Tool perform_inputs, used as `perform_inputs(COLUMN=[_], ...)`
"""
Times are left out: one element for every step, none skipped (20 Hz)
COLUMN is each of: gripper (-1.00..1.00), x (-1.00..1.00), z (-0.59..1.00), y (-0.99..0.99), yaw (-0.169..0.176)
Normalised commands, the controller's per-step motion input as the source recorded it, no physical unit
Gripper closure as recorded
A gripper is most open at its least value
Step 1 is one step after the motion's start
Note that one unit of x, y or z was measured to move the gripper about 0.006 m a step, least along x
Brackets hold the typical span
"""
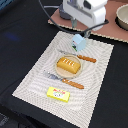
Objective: Place the bread, butter, and milk from the table onto the serving area.
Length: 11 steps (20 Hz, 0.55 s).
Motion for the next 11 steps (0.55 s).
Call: perform_inputs(gripper=[-1.0, -1.0, -1.0, -1.0, -1.0, -1.0, -1.0, -1.0, -1.0, -1.0, -1.0], x=[-0.05, -0.11, -0.18, -0.18, -0.18, -0.17, -0.17, -0.3, -0.45, -0.45, -0.62], z=[1.0, 0.95, 0.78, 0.67, 0.53, 0.37, 0.22, 0.21, 0.25, 0.31, 0.29], y=[-0.24, -0.31, -0.25, -0.17, -0.19, -0.18, -0.23, -0.17, 0.0, 0.18, 0.23], yaw=[-0.134, -0.15, -0.191, -0.229, -0.239, -0.264, -0.26, -0.218, -0.138, -0.075, -0.054])
